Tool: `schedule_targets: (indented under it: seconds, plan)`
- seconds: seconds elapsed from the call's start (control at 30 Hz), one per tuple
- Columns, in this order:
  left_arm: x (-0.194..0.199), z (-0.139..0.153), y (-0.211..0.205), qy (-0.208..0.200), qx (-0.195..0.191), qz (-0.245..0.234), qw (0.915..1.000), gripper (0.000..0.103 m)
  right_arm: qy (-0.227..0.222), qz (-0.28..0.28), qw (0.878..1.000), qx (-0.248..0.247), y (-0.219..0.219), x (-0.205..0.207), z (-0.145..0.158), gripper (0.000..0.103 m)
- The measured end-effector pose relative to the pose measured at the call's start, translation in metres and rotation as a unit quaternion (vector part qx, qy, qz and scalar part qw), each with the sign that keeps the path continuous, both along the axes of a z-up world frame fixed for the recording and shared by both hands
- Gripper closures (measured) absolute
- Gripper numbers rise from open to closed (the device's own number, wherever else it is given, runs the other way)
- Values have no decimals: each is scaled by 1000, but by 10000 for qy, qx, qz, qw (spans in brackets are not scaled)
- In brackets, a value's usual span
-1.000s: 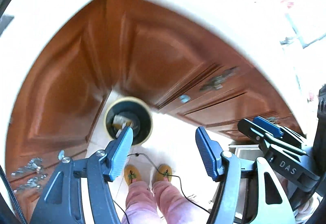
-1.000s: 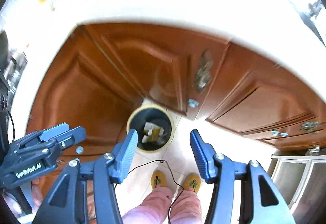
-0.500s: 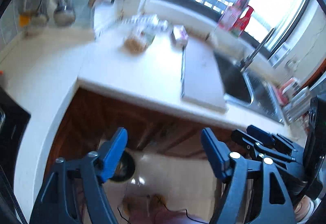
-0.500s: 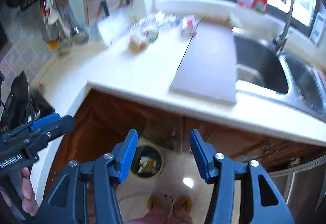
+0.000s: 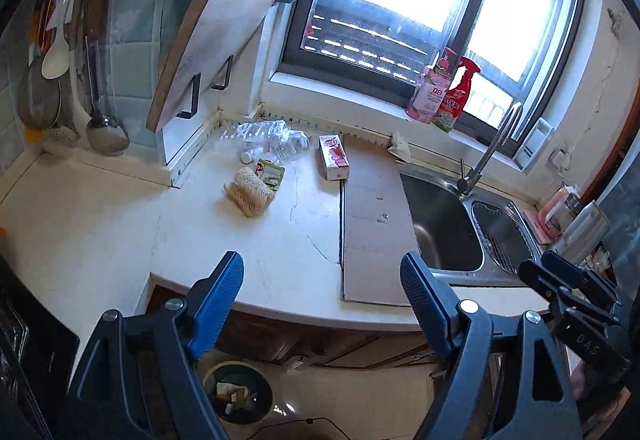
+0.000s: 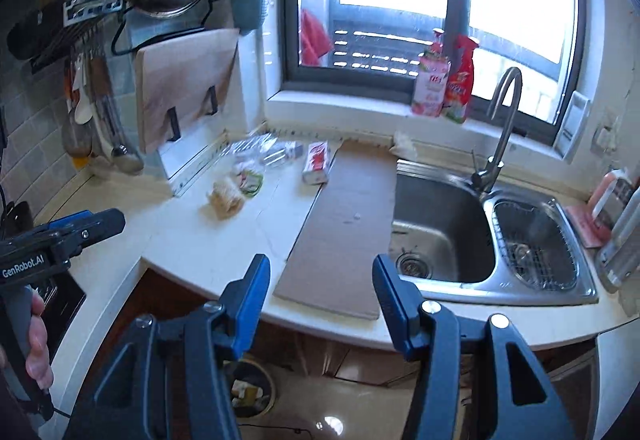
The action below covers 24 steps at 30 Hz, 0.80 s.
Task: Collect trash
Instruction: 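Raise both tools back toward the counter, then grasp the loofah with left tool while right tool grasps the strawberry milk carton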
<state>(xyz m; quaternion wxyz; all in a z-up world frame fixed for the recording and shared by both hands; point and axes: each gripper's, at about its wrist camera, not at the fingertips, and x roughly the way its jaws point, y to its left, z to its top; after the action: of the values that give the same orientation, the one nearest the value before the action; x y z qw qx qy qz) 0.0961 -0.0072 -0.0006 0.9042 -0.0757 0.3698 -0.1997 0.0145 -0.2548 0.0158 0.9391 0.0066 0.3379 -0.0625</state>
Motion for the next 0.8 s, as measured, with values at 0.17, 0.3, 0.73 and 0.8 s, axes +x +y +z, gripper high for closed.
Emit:
schedule_targets:
  seconds: [0.17, 0.3, 0.73, 0.8]
  plan:
    - [34, -3, -6, 14, -99, 73, 9999, 22, -28, -89, 9999, -56, -24, 30, 19, 34]
    - [68, -13, -11, 25, -54, 301, 9995, 15, 5, 84, 10000, -26, -42, 73, 23, 26]
    - [227, -84, -37, 1143, 299, 1170, 9861, 15, 1178, 812, 9875, 661, -82, 305, -53, 26]
    - [247, -103, -37, 1411, 291, 1308, 9809, 15, 1489, 864, 9795, 1043, -85, 336, -78, 26]
